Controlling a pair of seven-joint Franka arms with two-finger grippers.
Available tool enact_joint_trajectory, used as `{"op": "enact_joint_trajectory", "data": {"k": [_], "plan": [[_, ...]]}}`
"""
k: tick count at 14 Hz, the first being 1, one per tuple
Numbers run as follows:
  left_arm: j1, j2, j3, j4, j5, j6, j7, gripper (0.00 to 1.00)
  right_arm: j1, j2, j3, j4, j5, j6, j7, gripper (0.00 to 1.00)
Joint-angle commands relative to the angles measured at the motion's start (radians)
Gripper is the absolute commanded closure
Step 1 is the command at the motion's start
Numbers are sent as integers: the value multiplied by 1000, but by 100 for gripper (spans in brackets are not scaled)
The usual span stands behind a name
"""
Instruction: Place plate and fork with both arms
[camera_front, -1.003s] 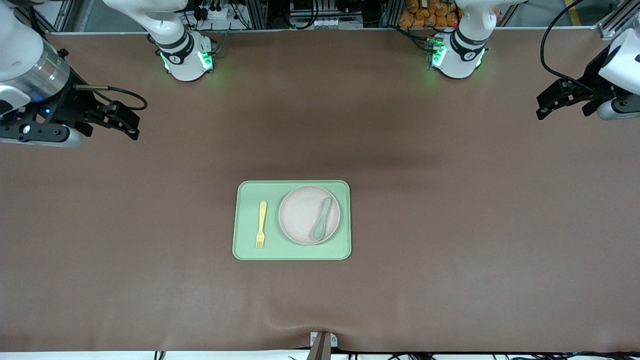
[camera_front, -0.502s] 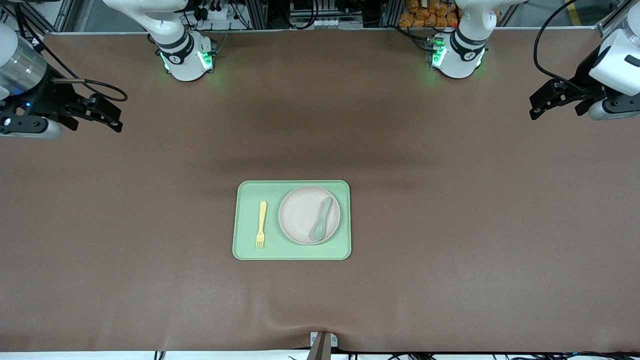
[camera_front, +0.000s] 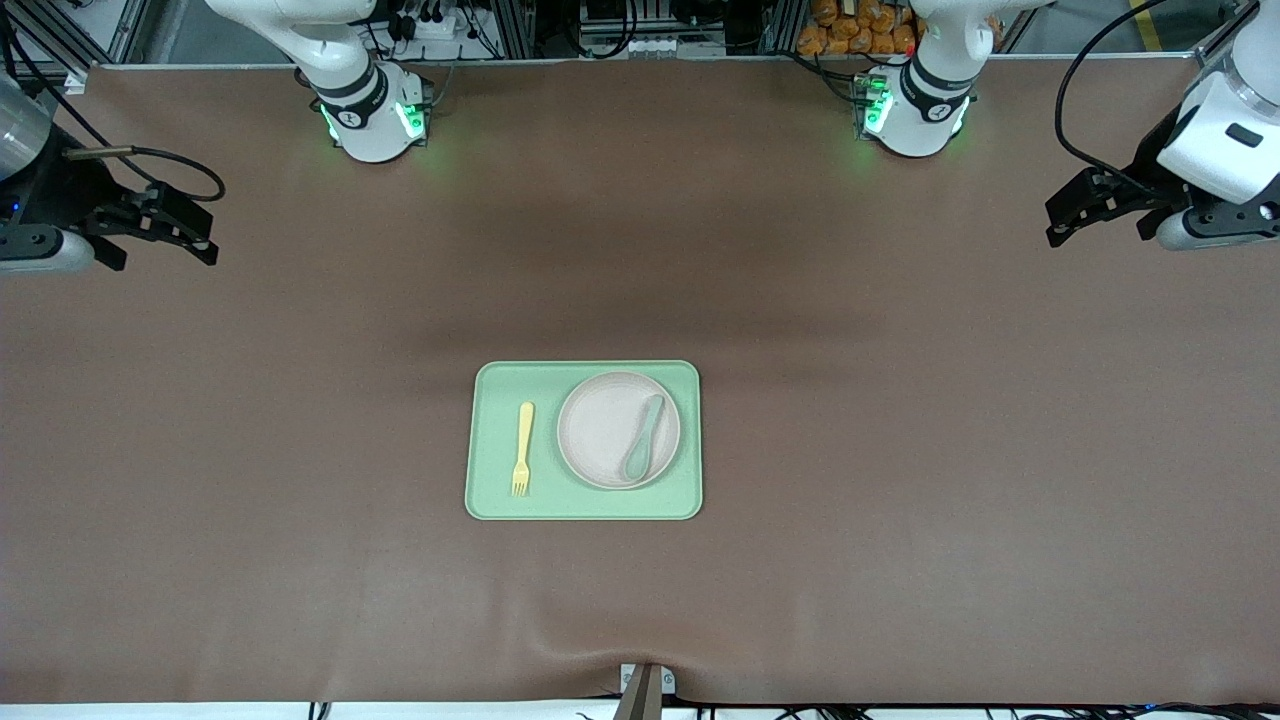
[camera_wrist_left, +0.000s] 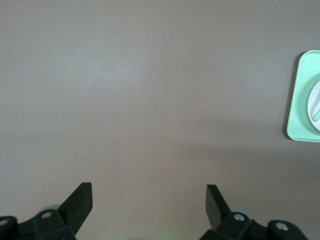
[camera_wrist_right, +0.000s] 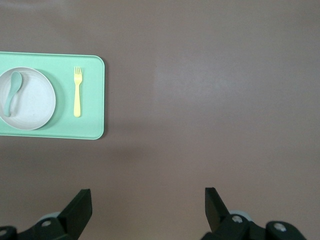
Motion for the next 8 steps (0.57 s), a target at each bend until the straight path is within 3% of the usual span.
{"op": "enact_joint_trajectory", "data": {"k": [1,4,8], "plan": [[1,17,-13,33,15,8,5,0,8,16,-10,32,10,-16,-24,0],[-2,31,-14,58,14,7,5,0,14,16,-9,41,10,-30,90,0],[-1,31,-14,63,4,-2,2,0,15,16,-9,43,11,-32,91,0]]}}
